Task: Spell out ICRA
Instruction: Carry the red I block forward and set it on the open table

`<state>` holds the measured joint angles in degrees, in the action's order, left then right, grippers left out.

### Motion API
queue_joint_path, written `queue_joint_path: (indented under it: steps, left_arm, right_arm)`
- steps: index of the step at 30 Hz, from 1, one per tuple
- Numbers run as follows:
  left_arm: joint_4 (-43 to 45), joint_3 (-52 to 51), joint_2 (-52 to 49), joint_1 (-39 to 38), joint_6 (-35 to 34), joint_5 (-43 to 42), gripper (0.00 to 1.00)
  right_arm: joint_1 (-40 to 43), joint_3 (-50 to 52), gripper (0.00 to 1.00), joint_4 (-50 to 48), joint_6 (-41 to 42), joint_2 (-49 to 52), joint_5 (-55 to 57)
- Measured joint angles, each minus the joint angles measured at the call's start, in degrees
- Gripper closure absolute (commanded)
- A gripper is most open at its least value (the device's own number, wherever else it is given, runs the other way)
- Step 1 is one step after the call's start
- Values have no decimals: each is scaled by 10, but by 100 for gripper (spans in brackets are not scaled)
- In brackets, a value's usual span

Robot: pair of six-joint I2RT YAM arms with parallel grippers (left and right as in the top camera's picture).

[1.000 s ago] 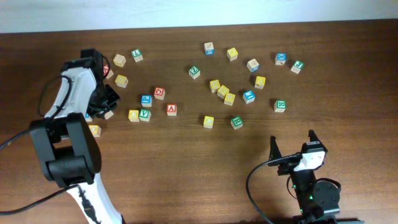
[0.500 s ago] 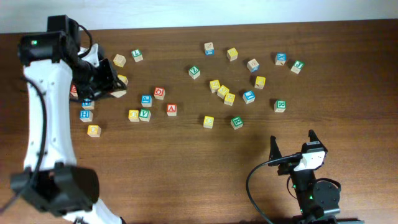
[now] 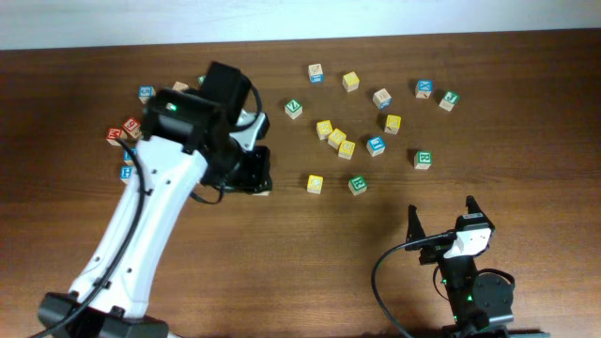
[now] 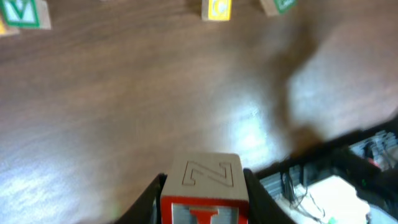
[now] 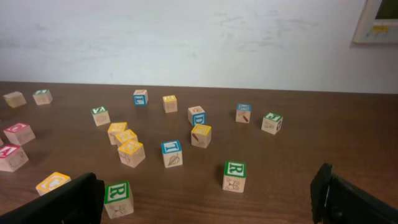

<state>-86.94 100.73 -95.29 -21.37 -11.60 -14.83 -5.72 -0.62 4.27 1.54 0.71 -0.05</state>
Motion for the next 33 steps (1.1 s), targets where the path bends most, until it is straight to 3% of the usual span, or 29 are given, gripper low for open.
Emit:
queue_joint_path:
  steps: [4,10,18,22,25,33]
  left_arm:
    - [107,-158,1,-2,-44,6,75]
    - [206,-290,0,-3,-84,8,75]
    - [350,-370,0,-54,-134,14,75]
    - [363,-377,0,-74,-177,101,75]
    - [421,-393,0,-75,-202,184,75]
    - [467,-434,0,-75,-210,228,75]
  right_arm:
    - [0,0,2,0,0,0,0]
    - [0,0,2,0,0,0,0]
    - [0,0,2,0,0,0,0]
    - [0,0,2,0,0,0,0]
    - [0,0,2,0,0,0,0]
    - [0,0,2,0,0,0,0]
